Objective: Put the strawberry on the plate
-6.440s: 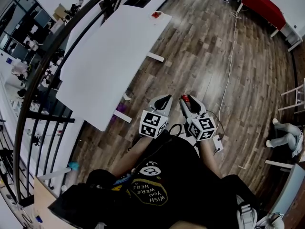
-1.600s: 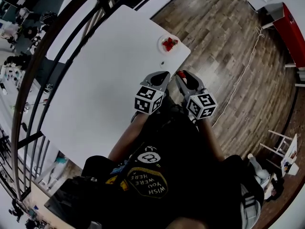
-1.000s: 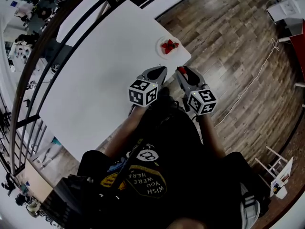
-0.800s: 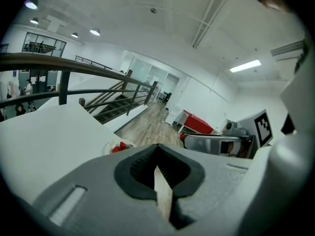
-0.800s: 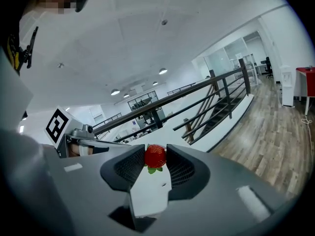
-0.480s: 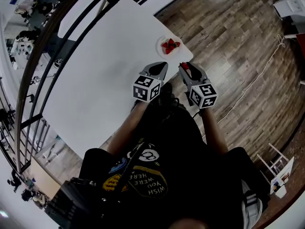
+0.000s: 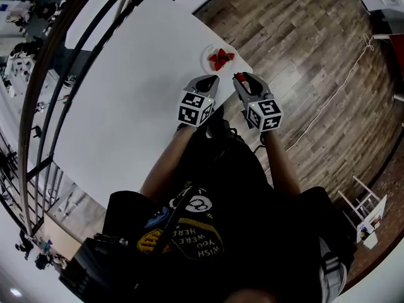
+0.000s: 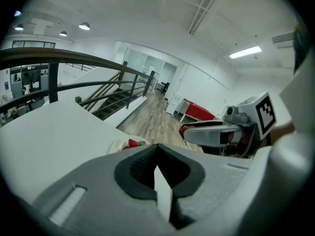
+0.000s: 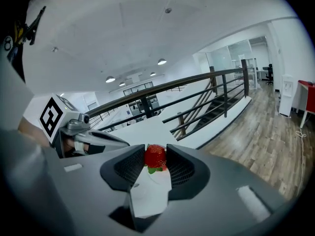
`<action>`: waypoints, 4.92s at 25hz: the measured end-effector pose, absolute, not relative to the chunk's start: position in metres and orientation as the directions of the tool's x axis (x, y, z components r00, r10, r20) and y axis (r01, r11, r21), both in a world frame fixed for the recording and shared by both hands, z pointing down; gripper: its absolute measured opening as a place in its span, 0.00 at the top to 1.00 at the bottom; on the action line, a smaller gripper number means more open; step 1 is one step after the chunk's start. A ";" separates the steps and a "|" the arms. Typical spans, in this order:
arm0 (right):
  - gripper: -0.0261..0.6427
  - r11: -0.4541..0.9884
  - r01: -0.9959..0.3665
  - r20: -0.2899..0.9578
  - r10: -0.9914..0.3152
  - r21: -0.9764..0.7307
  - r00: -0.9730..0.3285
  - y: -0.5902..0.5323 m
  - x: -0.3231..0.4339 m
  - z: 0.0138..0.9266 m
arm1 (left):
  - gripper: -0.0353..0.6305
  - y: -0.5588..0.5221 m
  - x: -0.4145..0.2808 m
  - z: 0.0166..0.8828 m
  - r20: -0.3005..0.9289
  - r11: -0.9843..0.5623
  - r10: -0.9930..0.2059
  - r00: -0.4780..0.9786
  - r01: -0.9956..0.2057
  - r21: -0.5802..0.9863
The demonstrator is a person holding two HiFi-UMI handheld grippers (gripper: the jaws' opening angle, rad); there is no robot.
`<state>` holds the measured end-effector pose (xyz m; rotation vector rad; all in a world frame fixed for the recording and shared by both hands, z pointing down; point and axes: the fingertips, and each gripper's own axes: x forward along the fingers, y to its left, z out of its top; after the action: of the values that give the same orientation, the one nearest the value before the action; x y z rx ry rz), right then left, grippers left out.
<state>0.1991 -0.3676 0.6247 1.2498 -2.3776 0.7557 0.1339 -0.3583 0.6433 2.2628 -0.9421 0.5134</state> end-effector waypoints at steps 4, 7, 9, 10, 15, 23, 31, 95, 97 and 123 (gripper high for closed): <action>0.75 0.490 -0.831 0.555 -0.627 -0.264 -0.546 -0.379 0.195 0.646 | 0.94 -0.369 0.140 0.660 0.575 -0.543 -0.477 0.664 -0.738 0.401; 0.75 0.493 -0.833 0.587 -0.607 -0.249 -0.535 -0.383 0.194 0.665 | 0.94 -0.373 0.145 0.671 0.592 -0.541 -0.463 0.659 -0.740 0.400; 0.75 0.492 -0.836 0.610 -0.594 -0.242 -0.526 -0.385 0.194 0.680 | 0.94 -0.375 0.149 0.681 0.605 -0.553 -0.447 0.658 -0.736 0.392; 0.75 0.492 -0.838 0.621 -0.586 -0.237 -0.520 -0.386 0.193 0.688 | 0.94 -0.376 0.150 0.686 0.610 -0.558 -0.442 0.658 -0.734 0.387; 0.75 0.501 -0.839 0.662 -0.557 -0.215 -0.502 -0.390 0.188 0.715 | 0.94 -0.386 0.147 0.701 0.627 -0.551 -0.438 0.644 -0.744 0.378; 0.75 0.508 -0.844 0.717 -0.522 -0.174 -0.462 -0.405 0.193 0.747 | 0.94 -0.402 0.132 0.710 0.653 -0.479 -0.444 0.613 -0.779 0.405; 0.75 0.594 -0.801 0.799 -0.444 -0.076 -0.405 -0.408 0.184 0.769 | 0.94 -0.397 0.125 0.712 0.661 -0.442 -0.441 0.607 -0.788 0.429; 0.96 0.329 -0.937 0.339 -0.874 -0.115 -0.348 -0.226 0.227 0.515 | 0.94 -0.241 0.107 0.522 0.409 -0.586 -0.666 0.624 -0.777 0.231; 0.96 0.326 -0.939 0.329 -0.879 -0.113 -0.345 -0.208 0.216 0.507 | 0.94 -0.224 0.101 0.512 0.385 -0.601 -0.665 0.640 -0.764 0.233; 0.96 0.255 -0.959 0.311 -0.908 -0.122 -0.281 -0.120 0.177 0.498 | 0.94 -0.137 0.076 0.504 0.331 -0.674 -0.618 0.713 -0.697 0.245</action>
<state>0.1773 -0.1196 0.4977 1.7646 -2.3423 0.4289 0.0764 -0.1368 0.5040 2.5672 -1.0232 0.3133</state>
